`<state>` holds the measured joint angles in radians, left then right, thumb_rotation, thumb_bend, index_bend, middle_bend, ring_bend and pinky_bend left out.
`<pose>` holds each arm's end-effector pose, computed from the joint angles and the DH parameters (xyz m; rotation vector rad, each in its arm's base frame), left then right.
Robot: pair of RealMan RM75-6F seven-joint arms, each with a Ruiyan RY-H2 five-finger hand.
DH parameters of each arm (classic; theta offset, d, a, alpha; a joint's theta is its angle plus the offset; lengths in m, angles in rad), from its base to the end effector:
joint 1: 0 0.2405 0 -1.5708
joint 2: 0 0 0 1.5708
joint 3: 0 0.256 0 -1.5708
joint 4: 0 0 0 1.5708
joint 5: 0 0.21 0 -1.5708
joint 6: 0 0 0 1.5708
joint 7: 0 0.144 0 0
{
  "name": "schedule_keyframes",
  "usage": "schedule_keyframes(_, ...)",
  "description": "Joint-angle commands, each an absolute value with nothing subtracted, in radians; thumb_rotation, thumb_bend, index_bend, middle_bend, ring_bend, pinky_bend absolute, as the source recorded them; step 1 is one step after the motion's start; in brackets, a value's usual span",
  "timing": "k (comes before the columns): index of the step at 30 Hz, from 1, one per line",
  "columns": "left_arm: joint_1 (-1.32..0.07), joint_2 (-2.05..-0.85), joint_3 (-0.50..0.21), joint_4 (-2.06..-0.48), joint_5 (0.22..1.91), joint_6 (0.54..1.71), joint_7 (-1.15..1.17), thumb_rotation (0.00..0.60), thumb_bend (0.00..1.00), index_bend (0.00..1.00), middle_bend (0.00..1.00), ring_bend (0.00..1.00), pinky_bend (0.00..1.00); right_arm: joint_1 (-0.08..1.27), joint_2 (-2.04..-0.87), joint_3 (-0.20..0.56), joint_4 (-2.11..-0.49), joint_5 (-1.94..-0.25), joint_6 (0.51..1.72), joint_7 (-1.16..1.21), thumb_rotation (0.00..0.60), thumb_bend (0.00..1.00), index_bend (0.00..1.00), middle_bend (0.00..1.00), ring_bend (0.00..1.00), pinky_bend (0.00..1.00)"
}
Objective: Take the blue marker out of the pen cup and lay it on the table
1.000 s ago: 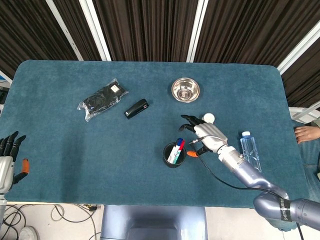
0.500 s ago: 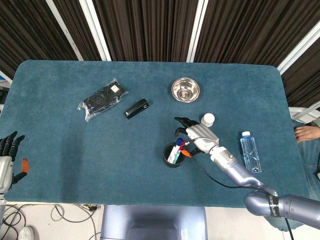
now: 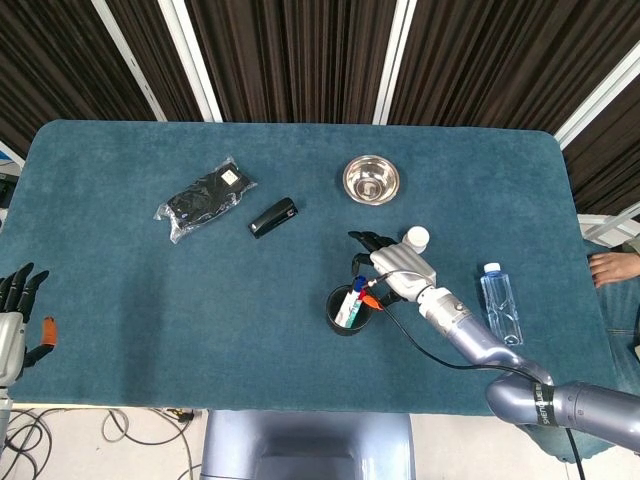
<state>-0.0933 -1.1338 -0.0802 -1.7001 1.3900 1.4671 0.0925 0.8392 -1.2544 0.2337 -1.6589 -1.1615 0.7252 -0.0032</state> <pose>-0.3034 0.1876 0.1532 -1.2997 -0.9526 -0.8743 -0.1107 -0.3618 0.0468 2.0012 -1.1455 1.0252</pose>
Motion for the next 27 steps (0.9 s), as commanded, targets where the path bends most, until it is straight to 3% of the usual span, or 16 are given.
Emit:
schedule_keyframes(1, -0.093, -1.134, -0.08, -1.7, 1.39, 1.468, 0.093, 0.6, 0.56, 0.09, 0.0, 0.0, 0.0, 0.841, -1.254, 0.233, -1.66, -1.161, 0.724, 0.002, 0.6, 0.35, 0.44, 0.0, 0.0, 0.16)
schedule_keyframes(27, -0.093, -1.131, -0.083, -1.704, 1.383, 1.467, 0.093, 0.6, 0.56, 0.09, 0.0, 0.0, 0.0, 0.87, -1.283, 0.213, -1.65, -1.138, 0.738, -0.038, 0.6, 0.4, 0.49, 0.0, 0.0, 0.16)
